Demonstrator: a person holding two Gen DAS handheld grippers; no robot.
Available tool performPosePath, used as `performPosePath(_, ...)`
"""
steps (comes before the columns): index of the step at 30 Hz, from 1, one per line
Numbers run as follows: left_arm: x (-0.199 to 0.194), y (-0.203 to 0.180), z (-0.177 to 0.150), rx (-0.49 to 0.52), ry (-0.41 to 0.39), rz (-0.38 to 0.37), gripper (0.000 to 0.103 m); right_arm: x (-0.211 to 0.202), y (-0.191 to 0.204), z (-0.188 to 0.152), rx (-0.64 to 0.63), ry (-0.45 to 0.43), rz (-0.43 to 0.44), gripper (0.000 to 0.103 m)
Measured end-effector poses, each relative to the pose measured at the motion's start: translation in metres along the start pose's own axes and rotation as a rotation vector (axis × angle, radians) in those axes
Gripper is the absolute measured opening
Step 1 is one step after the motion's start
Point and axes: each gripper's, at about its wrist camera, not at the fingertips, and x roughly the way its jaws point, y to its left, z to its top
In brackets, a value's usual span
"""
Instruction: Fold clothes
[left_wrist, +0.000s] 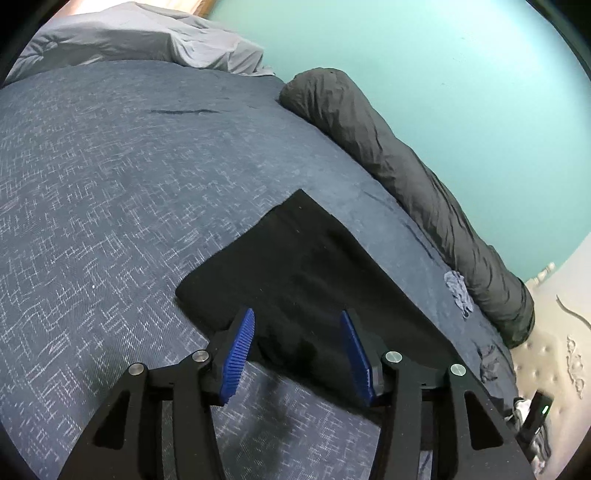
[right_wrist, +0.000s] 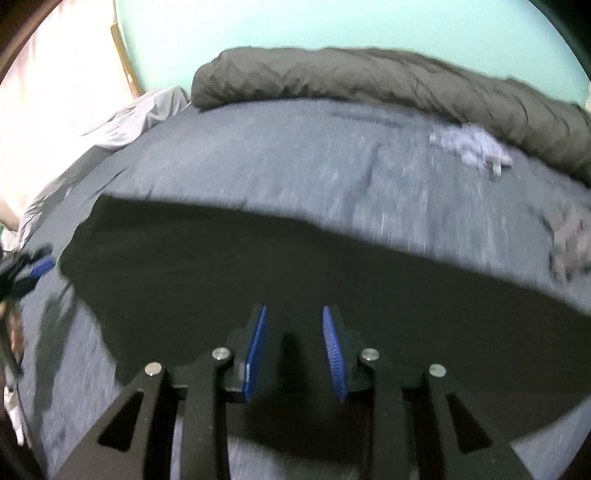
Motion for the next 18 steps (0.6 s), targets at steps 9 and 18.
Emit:
performPosePath(9,-0.002,0.000,-0.013,0.018,0.036,0.000,0.054,-0.014,-0.043,-0.051,0.247,0.030,-0.045,0.033)
performPosePath(18,-0.001,0.001,-0.026,0.042,0.072,0.008,0.055,-0.022,-0.113,-0.001,0.268,-0.002,-0.203,0.053)
